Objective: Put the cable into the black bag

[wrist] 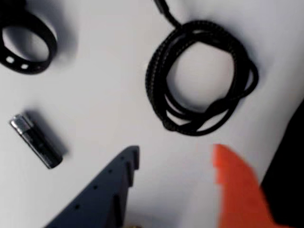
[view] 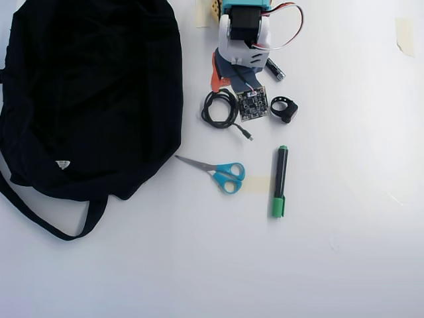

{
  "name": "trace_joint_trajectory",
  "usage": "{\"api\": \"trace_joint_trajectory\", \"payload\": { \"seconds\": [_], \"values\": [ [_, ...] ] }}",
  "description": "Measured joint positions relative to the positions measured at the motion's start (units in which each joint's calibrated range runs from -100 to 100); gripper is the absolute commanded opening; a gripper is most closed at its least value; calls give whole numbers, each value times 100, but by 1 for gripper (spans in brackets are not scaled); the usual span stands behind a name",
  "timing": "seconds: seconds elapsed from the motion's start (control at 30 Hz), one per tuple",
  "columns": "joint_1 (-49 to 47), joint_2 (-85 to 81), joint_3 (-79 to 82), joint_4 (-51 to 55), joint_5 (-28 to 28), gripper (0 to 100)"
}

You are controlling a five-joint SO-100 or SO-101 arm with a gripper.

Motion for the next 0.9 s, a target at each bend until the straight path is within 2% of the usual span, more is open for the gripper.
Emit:
{"api": "trace_joint_trajectory", "payload": {
  "seconds": [0.5, 0.9],
  "values": [
    [-132, 930, 16, -601, 0, 27],
    [-345, 1038, 16, -661, 0, 27]
  ]
}}
